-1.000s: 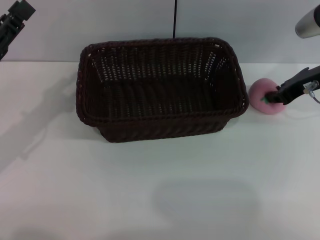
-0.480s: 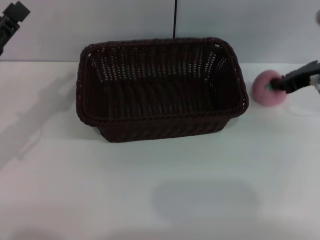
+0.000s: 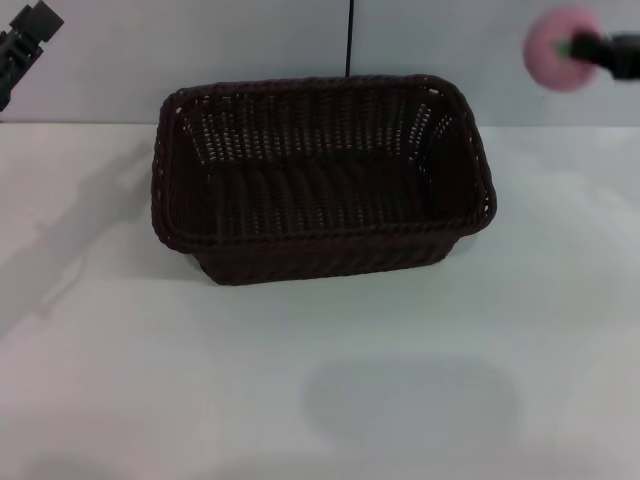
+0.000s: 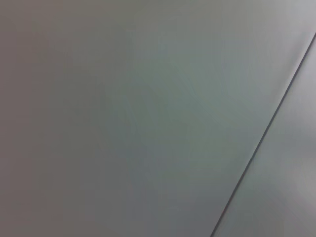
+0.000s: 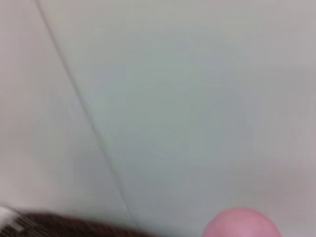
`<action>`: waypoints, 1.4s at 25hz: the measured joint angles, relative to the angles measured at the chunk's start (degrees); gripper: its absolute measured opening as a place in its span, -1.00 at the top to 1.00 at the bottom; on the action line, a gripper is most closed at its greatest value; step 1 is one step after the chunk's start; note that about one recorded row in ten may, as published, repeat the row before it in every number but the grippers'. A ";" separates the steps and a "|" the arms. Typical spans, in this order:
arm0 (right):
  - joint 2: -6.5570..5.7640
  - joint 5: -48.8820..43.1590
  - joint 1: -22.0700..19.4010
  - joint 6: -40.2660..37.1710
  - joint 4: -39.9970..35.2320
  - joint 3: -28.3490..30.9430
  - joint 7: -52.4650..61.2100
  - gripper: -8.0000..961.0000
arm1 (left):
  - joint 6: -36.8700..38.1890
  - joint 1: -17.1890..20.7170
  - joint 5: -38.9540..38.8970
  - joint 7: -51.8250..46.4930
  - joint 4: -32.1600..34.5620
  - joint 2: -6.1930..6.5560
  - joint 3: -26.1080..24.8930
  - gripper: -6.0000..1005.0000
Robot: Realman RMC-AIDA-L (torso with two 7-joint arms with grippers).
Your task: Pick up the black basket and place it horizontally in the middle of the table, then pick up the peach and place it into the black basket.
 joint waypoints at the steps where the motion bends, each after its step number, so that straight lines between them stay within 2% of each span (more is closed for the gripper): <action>1: 0.00 3.48 0.04 -0.88 0.65 -0.14 -1.64 0.88 | -0.01 -0.03 0.00 0.00 -0.13 0.00 -0.01 0.04; 3: -0.06 10.50 0.99 -3.64 3.23 -0.33 -5.43 0.85 | -0.02 -0.04 0.01 -0.02 -0.22 0.00 0.03 0.04; 7: -0.36 16.69 4.98 -7.62 9.70 -0.35 -9.38 0.80 | -0.06 0.00 0.04 0.09 -0.22 0.00 0.12 0.04; 13: -0.23 13.89 11.16 -7.72 17.66 -0.40 -10.39 0.73 | -0.07 -0.03 0.08 0.02 -0.21 -0.01 0.09 0.04; 17: -0.32 11.84 13.40 -7.87 21.78 -1.50 -10.79 0.68 | -0.50 -0.26 0.31 0.49 -0.21 -0.01 0.50 0.04; 20: -0.21 11.71 13.53 -7.80 22.64 -2.52 -11.45 0.64 | -1.05 -0.51 0.89 0.57 -0.21 -0.01 0.67 0.04; 26: -0.14 11.80 12.77 -8.69 22.70 -2.51 -11.77 0.16 | -1.11 -0.60 1.12 0.45 -0.21 -0.01 0.65 0.04; 31: -0.06 14.32 10.27 -10.55 22.42 -0.62 -14.78 -0.29 | -1.12 -0.63 1.12 0.44 -0.21 -0.01 0.64 0.04; 35: -0.04 22.65 5.48 -13.51 22.98 1.44 -21.98 -0.29 | -1.12 -0.67 1.13 0.53 -0.21 -0.01 0.61 0.04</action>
